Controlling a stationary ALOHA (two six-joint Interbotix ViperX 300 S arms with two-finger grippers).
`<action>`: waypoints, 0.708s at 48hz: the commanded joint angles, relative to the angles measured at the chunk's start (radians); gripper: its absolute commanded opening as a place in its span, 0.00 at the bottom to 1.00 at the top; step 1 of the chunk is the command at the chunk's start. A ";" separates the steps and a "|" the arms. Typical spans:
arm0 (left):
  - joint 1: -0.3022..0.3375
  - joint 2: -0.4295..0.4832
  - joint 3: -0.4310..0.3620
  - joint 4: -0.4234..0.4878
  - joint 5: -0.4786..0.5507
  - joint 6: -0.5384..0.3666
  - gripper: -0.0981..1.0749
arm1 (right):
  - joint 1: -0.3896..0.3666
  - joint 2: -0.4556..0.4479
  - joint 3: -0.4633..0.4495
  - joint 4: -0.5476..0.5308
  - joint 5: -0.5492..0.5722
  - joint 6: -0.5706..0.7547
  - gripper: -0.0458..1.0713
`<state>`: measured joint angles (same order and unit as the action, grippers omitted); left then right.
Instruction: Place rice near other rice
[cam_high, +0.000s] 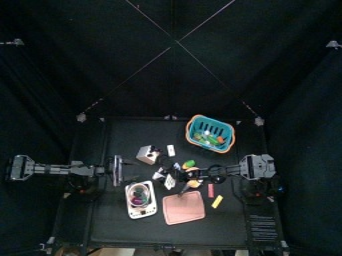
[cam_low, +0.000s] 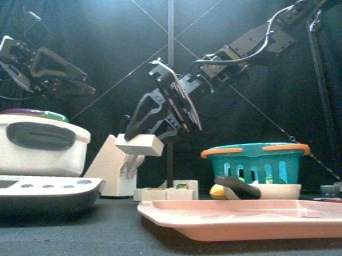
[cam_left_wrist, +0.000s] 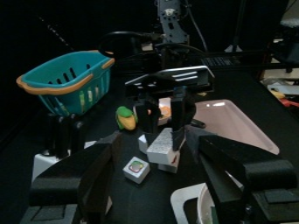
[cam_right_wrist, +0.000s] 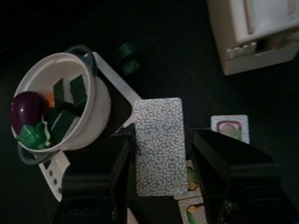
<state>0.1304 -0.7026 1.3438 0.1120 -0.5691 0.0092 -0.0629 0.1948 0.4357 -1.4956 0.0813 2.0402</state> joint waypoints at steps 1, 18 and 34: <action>0.002 0.000 -0.011 -0.002 -0.005 -0.002 0.88 | -0.012 -0.058 -0.009 0.014 0.006 0.002 0.62; 0.002 0.000 -0.011 -0.002 -0.005 -0.002 0.88 | -0.028 -0.066 -0.008 0.032 0.026 0.002 0.62; 0.002 0.000 -0.009 -0.002 -0.005 -0.002 0.88 | -0.035 -0.066 -0.011 0.032 0.031 0.003 0.62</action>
<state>0.1304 -0.7041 1.3453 0.1104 -0.5691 0.0077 -0.0890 0.1749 0.4372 -1.4634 0.1074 2.0402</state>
